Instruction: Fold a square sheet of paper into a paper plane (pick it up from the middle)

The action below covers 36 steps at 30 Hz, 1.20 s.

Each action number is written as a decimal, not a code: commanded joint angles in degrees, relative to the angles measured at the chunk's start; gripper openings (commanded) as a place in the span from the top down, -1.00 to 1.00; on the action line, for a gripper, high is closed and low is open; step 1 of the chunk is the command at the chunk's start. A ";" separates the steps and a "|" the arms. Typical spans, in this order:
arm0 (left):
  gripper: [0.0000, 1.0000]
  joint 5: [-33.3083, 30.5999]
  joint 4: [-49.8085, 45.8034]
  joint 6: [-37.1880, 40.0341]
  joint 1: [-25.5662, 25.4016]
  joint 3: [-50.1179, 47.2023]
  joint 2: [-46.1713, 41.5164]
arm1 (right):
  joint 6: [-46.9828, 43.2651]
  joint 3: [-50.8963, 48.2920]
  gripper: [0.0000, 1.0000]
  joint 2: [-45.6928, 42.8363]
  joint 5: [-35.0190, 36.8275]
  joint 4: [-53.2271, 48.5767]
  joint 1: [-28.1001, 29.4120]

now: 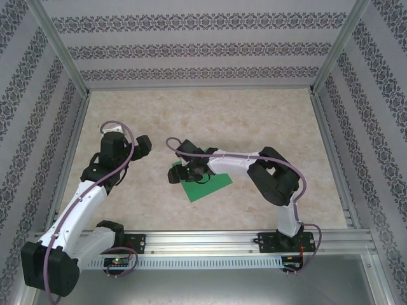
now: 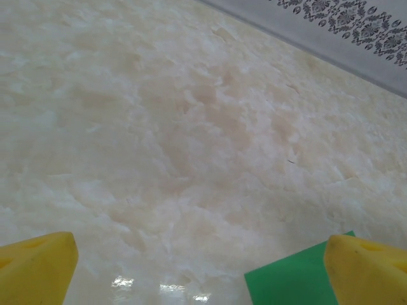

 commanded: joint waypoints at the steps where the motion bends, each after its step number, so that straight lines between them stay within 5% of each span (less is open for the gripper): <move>1: -1.00 1.01 -0.62 0.31 -0.52 0.03 0.20 | 9.01 0.77 -0.37 3.46 6.03 3.59 -2.69; 5: -1.00 4.58 0.65 0.41 -0.53 0.98 2.24 | 13.77 3.19 -0.36 4.26 11.07 4.61 -4.51; 19: -1.00 13.73 4.52 3.05 -3.58 3.83 11.10 | 1.22 -2.69 -0.39 -9.01 13.26 -0.45 -10.88; 36: -1.00 8.67 3.73 0.84 -9.14 5.33 14.25 | 3.42 -14.55 -0.41 -10.60 8.64 -2.33 -15.16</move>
